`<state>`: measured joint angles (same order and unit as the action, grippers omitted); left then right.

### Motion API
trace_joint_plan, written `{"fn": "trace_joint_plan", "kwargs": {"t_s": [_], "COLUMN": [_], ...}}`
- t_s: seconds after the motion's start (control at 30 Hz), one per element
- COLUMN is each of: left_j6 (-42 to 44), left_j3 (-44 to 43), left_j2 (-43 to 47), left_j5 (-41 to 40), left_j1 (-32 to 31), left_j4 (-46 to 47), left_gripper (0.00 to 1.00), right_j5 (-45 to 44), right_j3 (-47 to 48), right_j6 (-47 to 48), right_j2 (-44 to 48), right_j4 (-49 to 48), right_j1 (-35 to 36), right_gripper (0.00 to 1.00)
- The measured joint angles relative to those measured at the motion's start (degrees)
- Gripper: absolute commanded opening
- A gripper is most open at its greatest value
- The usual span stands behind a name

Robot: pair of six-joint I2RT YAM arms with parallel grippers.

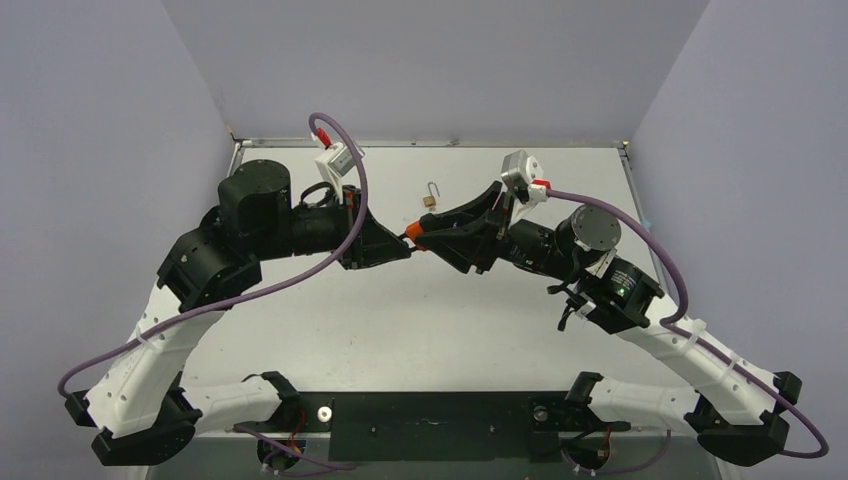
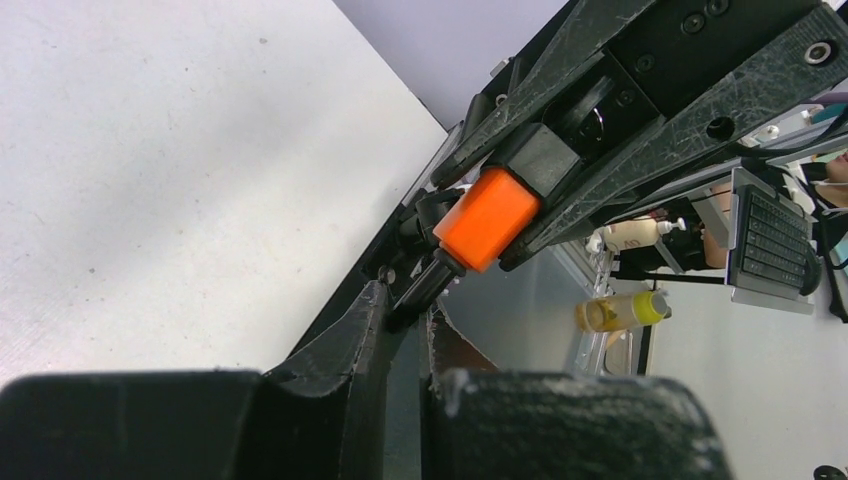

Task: Lock with the key
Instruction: Lock the lock.

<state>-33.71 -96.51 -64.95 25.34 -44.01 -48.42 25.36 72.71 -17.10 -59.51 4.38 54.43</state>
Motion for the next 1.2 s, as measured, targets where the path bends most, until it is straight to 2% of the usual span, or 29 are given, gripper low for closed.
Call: {"fn": "trace_joint_plan", "kwargs": {"t_s": [0.47, 0.53, 0.57, 0.6, 0.63, 0.77, 0.87, 0.97, 1.2], "left_j6": [-2.2, -1.9, -1.7, -1.4, -1.0, 0.5, 2.1, 4.5, 9.6], "left_j3": [-1.0, -0.7, -0.2, 0.8, 2.1, 6.6, 8.2, 8.8, 8.9], "left_j2": [-0.5, -0.3, 0.0, 0.5, 0.9, 2.0, 2.2, 2.7, 5.7], "left_j5": [1.1, 0.6, 0.3, -0.4, -1.1, -3.0, -5.0, -5.8, -6.7], "left_j1": [-1.7, -1.7, -1.8, -1.9, -2.0, -2.6, -2.5, -2.5, -2.5], "left_j4": [5.4, 5.9, 6.3, 7.1, 8.0, 12.9, 14.2, 14.3, 11.4], "left_gripper": [0.00, 0.00, 0.00, 0.00, 0.00, 0.00, 0.00, 0.00, 0.00], "right_j5": [-0.3, 0.4, 1.2, 2.2, 3.3, 7.7, 10.6, 14.1, 24.9], "right_j3": [-1.7, -1.8, -1.8, -1.9, -2.0, -2.7, -3.3, -4.3, -5.9], "right_j6": [-1.6, -2.1, -2.5, -2.9, -3.1, -3.3, -3.4, -3.5, -6.3], "right_j2": [0.2, 0.3, 0.5, 0.5, 0.6, 0.5, -0.4, -0.5, 2.5], "right_j4": [-9.0, -9.1, -9.1, -8.7, -8.0, -0.5, 4.1, 7.4, 5.8], "right_j1": [-0.1, -0.9, -1.7, -2.6, -3.6, -7.6, -10.2, -14.3, -26.9], "right_gripper": [0.00, 0.09, 0.25, 0.33, 0.44, 0.67, 0.73, 0.75, 0.75]}}
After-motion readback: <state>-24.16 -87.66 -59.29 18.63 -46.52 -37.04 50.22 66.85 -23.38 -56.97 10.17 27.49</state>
